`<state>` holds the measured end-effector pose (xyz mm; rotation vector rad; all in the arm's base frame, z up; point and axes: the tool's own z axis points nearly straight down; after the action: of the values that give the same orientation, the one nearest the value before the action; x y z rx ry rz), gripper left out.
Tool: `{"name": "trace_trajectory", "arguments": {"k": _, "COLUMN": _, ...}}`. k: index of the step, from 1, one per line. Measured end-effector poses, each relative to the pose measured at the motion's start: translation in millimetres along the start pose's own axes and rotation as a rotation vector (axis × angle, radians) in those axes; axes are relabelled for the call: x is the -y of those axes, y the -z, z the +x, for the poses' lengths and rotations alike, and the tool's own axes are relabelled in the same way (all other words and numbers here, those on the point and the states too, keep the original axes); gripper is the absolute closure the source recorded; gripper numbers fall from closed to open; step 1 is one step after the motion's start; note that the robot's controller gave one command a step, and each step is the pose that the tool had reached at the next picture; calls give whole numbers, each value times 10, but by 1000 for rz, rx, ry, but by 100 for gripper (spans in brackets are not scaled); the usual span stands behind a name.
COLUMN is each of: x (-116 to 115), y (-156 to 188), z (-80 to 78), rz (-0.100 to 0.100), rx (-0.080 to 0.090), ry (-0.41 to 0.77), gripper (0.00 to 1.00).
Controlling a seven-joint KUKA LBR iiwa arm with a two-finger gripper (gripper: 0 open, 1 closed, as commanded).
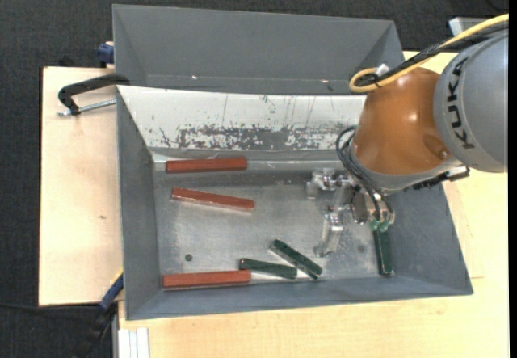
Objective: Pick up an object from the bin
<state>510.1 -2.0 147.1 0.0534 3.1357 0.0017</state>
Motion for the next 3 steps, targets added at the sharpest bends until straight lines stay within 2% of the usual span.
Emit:
{"name": "trace_trajectory", "arguments": {"k": 1, "x": -435, "y": -66, "z": 21, "rz": -1, "rx": -4, "ry": 6, "gripper": 0}}
{"name": "trace_trajectory", "arguments": {"k": 2, "x": -38, "y": -659, "z": 106, "rz": 0, "rx": -1, "ry": -69, "gripper": 0}}
{"name": "trace_trajectory", "arguments": {"k": 3, "x": -410, "y": -765, "z": 175, "rz": -1, "rx": -3, "ry": 227, "gripper": 100}}
